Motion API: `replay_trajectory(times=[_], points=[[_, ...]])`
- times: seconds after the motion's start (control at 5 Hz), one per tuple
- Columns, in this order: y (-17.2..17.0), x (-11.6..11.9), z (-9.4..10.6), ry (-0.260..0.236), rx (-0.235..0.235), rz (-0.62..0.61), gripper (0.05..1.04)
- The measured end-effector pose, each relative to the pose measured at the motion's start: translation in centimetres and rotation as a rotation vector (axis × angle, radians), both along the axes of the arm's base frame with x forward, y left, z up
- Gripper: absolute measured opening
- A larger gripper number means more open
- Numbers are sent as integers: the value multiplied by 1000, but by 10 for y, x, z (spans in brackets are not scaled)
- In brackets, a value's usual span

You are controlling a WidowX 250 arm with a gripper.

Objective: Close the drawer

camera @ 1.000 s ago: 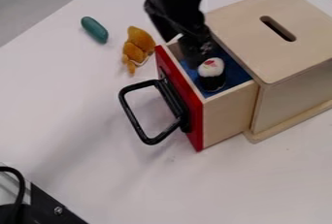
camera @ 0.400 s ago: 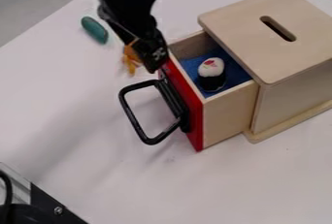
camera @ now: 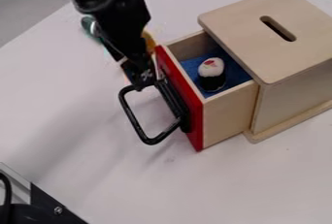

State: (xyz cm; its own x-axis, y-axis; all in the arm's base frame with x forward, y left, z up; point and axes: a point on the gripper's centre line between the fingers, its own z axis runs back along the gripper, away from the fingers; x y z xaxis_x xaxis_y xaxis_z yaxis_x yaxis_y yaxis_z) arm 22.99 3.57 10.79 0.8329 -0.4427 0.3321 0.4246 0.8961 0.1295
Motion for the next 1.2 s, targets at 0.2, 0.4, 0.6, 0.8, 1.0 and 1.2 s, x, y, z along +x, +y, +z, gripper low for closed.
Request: replay_trajectory(times=[0.2, 0.4, 0.6, 0.8, 1.0, 1.2], points=[[-2, -4, -19, 60, 0, -26, 1000], [0, -4, -28, 91, 28, -57, 1000], [-6, -1, -35, 100, 7, -83, 1000], [-14, 2, -38, 96, -38, -84, 1000], [-21, 10, -35, 82, -46, -57, 1000], [-25, 15, -37, 92, -65, -28, 1000]])
